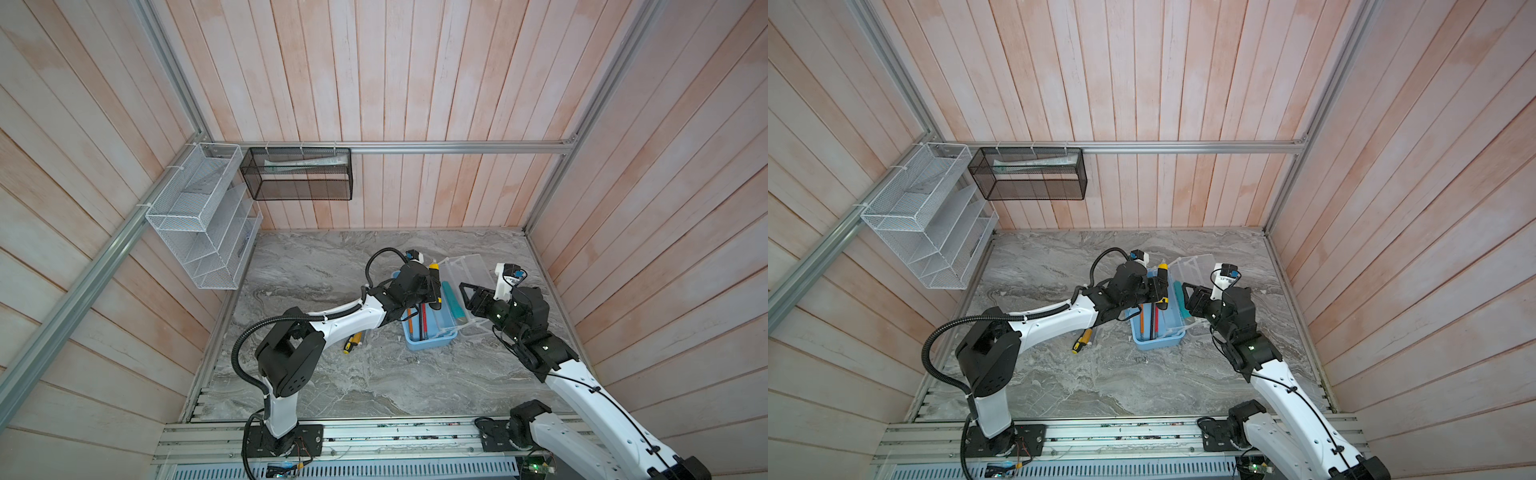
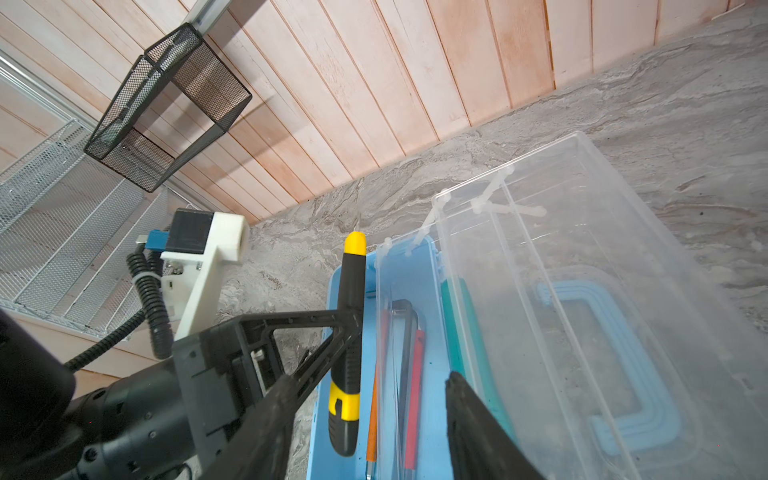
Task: Pack the tool kit
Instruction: 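Lower the utility knife into the blue box and open left gripper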
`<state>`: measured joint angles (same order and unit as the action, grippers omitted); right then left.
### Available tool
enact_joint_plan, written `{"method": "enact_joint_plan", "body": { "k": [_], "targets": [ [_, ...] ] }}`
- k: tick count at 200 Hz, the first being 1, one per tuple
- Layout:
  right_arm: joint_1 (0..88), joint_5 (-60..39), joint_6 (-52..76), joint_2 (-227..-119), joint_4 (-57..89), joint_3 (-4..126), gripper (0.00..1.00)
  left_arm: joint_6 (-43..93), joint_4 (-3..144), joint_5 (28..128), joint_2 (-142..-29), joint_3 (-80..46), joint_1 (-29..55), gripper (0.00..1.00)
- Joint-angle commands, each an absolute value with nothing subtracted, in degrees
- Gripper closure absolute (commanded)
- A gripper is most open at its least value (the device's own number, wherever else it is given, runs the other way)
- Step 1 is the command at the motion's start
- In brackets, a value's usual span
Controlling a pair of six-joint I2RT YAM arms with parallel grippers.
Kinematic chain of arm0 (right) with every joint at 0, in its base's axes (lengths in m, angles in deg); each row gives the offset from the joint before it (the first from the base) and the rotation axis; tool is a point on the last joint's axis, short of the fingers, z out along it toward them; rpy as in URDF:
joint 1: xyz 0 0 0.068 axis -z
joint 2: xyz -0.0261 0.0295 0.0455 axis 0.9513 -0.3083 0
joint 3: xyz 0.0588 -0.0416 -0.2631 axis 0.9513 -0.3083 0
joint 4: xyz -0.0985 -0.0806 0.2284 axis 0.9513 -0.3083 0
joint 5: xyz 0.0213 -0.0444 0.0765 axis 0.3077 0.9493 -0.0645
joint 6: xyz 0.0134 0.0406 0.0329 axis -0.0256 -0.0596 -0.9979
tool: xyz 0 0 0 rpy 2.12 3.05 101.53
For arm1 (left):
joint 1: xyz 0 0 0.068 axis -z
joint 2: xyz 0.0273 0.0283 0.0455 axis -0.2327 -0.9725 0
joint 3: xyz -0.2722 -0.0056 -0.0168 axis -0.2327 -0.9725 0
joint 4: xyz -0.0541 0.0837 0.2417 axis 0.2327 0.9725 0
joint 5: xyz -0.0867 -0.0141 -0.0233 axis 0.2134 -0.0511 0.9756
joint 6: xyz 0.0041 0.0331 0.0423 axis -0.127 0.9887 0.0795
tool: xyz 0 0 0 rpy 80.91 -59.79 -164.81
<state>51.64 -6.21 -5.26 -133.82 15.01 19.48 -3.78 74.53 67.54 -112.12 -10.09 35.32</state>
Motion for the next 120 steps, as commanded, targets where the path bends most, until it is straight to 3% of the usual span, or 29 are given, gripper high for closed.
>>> {"method": "enact_joint_plan", "body": {
  "k": [1, 76, 120],
  "targets": [
    [52.2, -6.5, -4.7, -133.5, 14.9, 18.4, 0.43, -7.4, 71.6, 68.9, -114.4, -8.1, 35.5, 0.61],
    [53.0, -7.8, -5.1, -133.7, 16.3, 16.9, 0.43, -11.8, 71.7, 70.2, -118.2, -7.4, 35.8, 0.57],
    [53.0, -8.0, -5.2, -134.2, 16.5, 16.5, 0.43, -11.7, 72.5, 70.2, -119.3, -6.9, 35.8, 0.43]
  ]
}}
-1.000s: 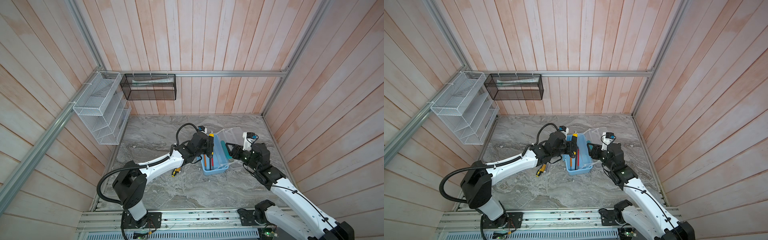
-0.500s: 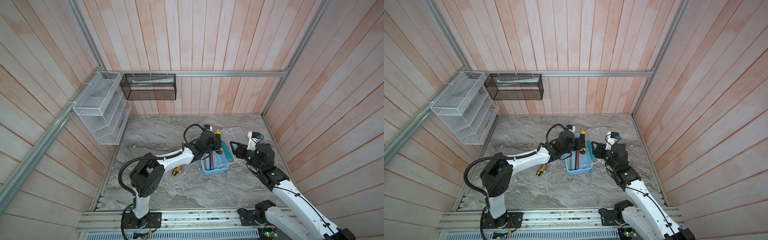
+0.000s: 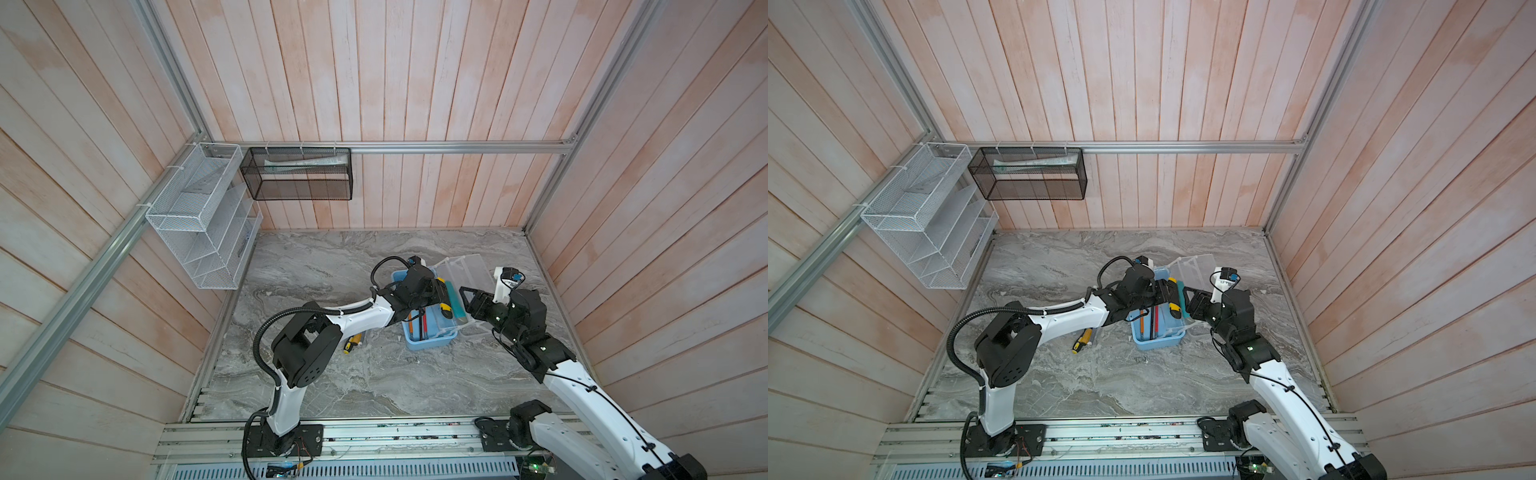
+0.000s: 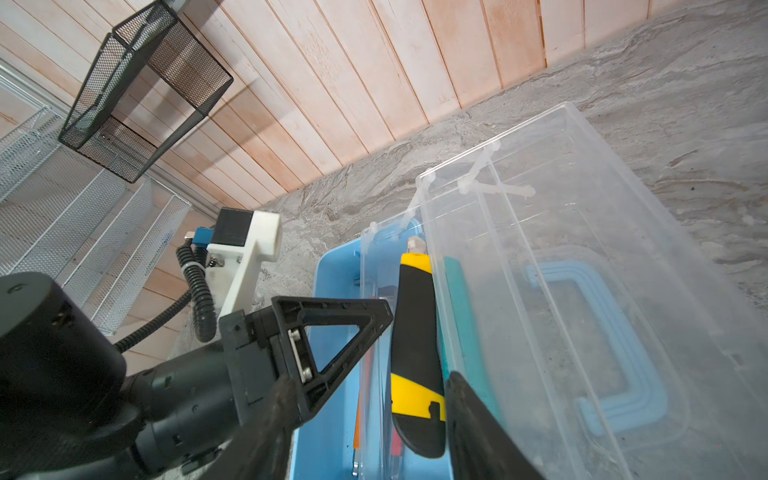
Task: Pack the tool kit
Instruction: 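Lower the utility knife into the blue box and open left gripper, then move the left gripper back to the screwdrivers beside the box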
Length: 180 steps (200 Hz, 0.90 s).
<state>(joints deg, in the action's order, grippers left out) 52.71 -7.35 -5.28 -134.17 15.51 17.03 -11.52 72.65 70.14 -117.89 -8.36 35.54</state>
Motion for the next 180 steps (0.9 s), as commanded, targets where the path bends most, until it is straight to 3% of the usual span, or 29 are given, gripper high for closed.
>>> {"method": "enact_joint_plan", "body": {
  "k": [1, 31, 87, 135, 180],
  "targets": [
    [53.0, -8.0, -5.2, -134.2, 16.5, 16.6, 0.43, -11.7, 72.5, 70.2, -119.3, -6.9, 35.8, 0.43],
    [53.0, -8.2, -4.9, -134.0, 15.7, 17.4, 0.43, -8.5, 72.6, 70.4, -118.3, -6.4, 35.6, 0.41],
    [53.0, -9.6, -3.6, -136.4, 14.4, 21.1, 0.43, 5.2, 77.6, 69.7, -111.6, -6.0, 33.9, 0.29],
    [50.6, -9.2, -2.6, -139.3, 13.1, 26.8, 0.43, 13.0, 85.9, 64.9, -101.6, -13.8, 30.7, 0.26],
    [42.5, -6.2, -2.5, -146.2, 10.2, 32.8, 0.44, 13.5, 93.1, 58.4, -93.1, -23.8, 29.8, 0.27]
  ]
}}
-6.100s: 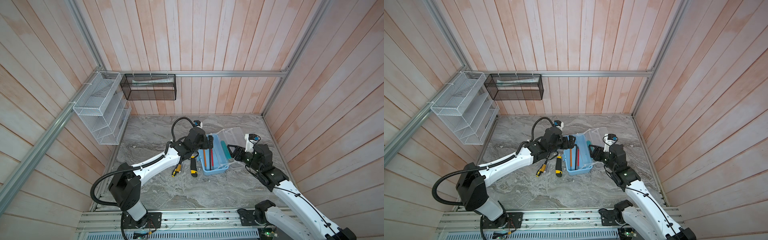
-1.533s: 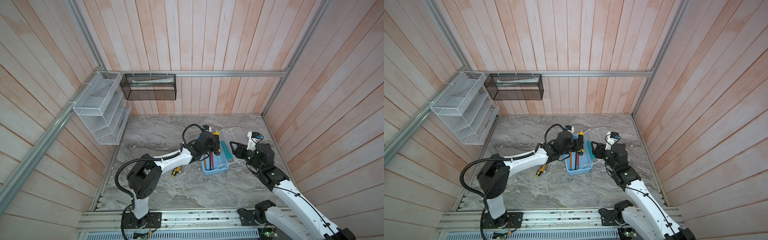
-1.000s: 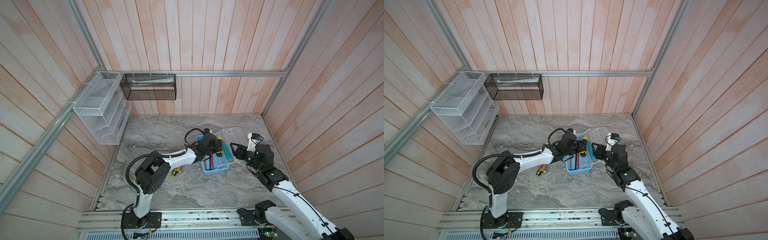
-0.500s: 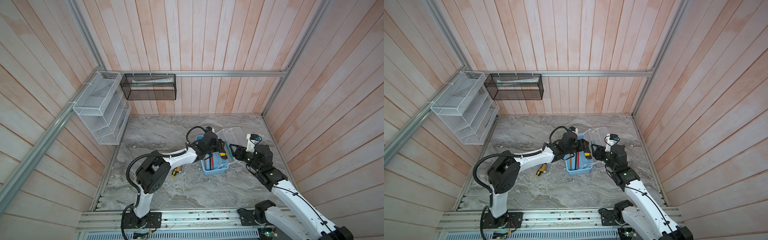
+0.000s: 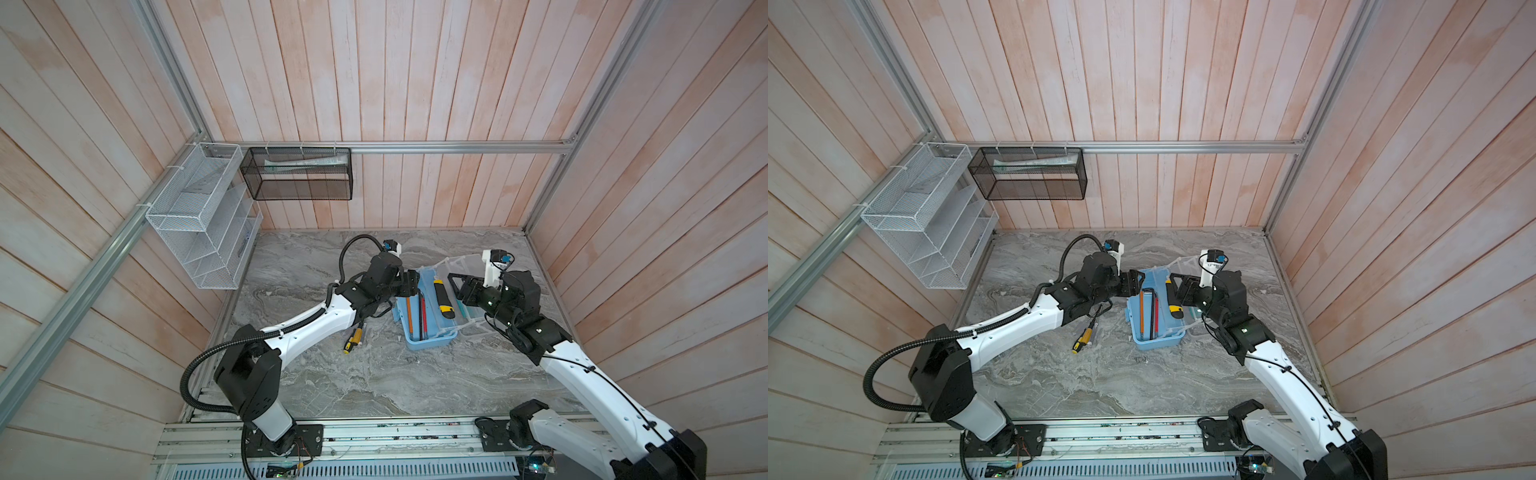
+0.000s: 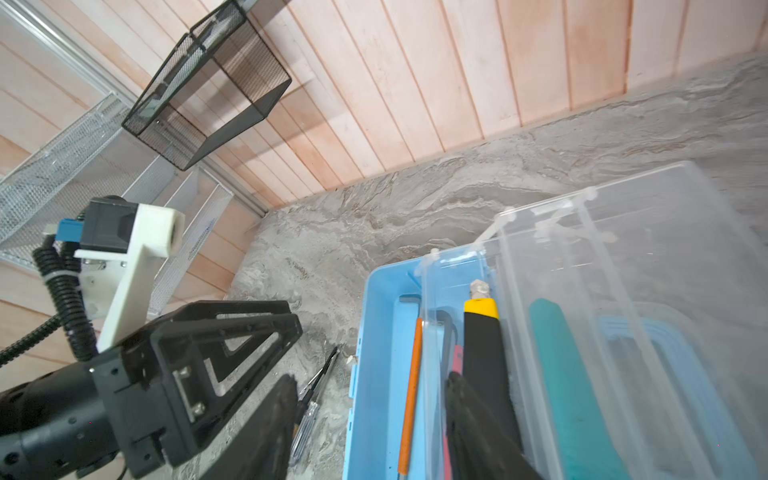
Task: Pack the tool kit
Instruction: 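Move the left gripper back to the screwdrivers beside the box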
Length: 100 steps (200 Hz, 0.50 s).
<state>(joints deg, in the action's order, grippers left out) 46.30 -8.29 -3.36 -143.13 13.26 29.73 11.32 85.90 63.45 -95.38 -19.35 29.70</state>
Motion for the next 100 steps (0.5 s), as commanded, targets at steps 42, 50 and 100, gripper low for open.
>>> {"method": "enact_joint_plan", "body": {
  "k": [42, 50, 100],
  "targets": [
    [36.5, -6.7, -4.0, -152.7, 11.0, 34.1, 0.47, 12.6, 100.0, 54.3, -89.5, -28.0, 29.7, 0.31],
    [35.6, -6.8, -4.3, -153.6, 11.2, 34.0, 0.47, 12.6, 101.1, 53.3, -89.1, -28.7, 29.7, 0.32],
    [33.6, -8.9, -8.0, -156.4, 15.4, 29.4, 0.51, 10.4, 106.0, 49.5, -87.6, -32.5, 29.7, 0.38]
  ]
}}
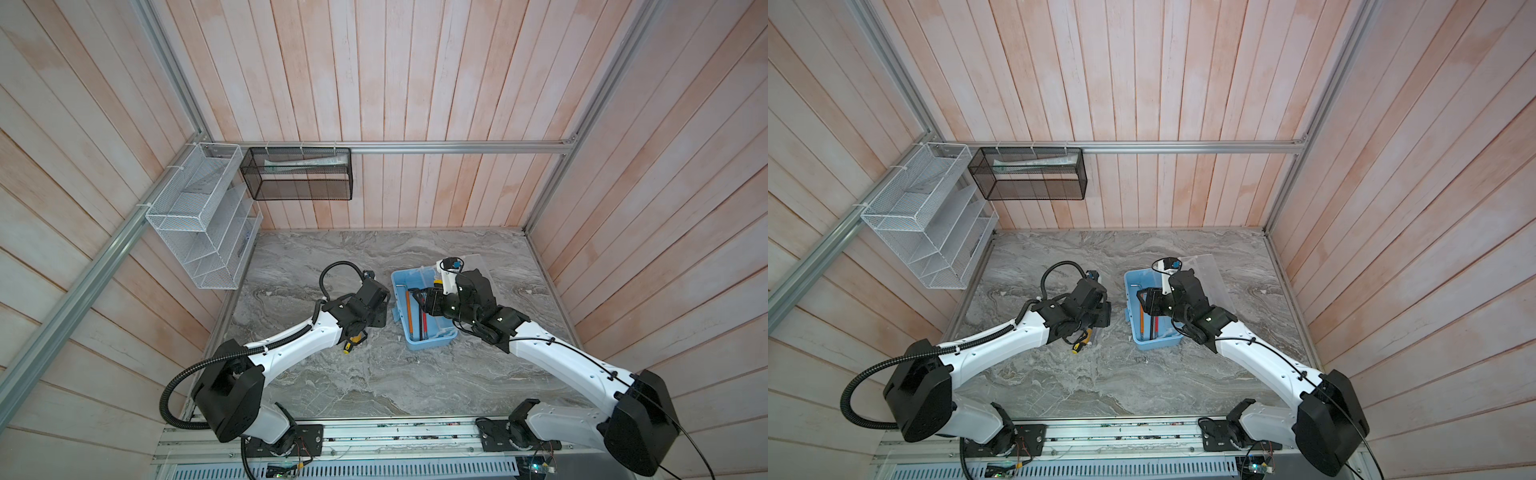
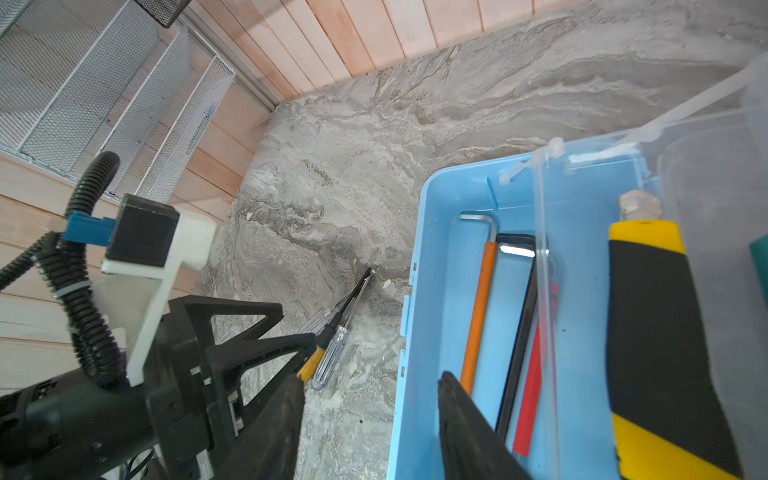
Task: Pack the tool kit
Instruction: 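Move the left gripper back to the screwdrivers beside the box, then grasp the yellow-handled screwdriver with the left gripper and lift it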
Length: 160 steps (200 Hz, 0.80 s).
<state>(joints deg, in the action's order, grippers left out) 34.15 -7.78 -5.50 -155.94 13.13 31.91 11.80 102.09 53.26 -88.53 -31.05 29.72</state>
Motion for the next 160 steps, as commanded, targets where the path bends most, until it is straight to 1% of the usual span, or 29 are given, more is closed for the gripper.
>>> {"method": "enact_joint_plan", "body": {
  "k": [1, 30, 73, 145, 160],
  "targets": [
    [33.6, -9.0, -8.1, -156.5, 15.4, 29.2, 0.51, 10.3, 106.1, 49.4, -87.6, -32.5, 29.7, 0.38],
    [32.7, -9.8, -10.6, -157.2, 18.0, 26.3, 0.52, 9.5, 106.6, 48.7, -87.6, -33.7, 29.6, 0.39],
    [31.9, -9.7, -11.8, -158.3, 20.2, 23.8, 0.52, 9.3, 106.3, 48.7, -89.7, -34.5, 29.0, 0.44],
    [32.0, -8.3, -11.9, -158.3, 20.6, 22.8, 0.52, 9.2, 104.1, 51.2, -92.5, -36.8, 28.0, 0.57],
    [32.0, -8.2, -12.0, -158.5, 20.7, 22.6, 0.52, 9.3, 103.7, 51.7, -93.0, -37.2, 28.0, 0.57]
  ]
}}
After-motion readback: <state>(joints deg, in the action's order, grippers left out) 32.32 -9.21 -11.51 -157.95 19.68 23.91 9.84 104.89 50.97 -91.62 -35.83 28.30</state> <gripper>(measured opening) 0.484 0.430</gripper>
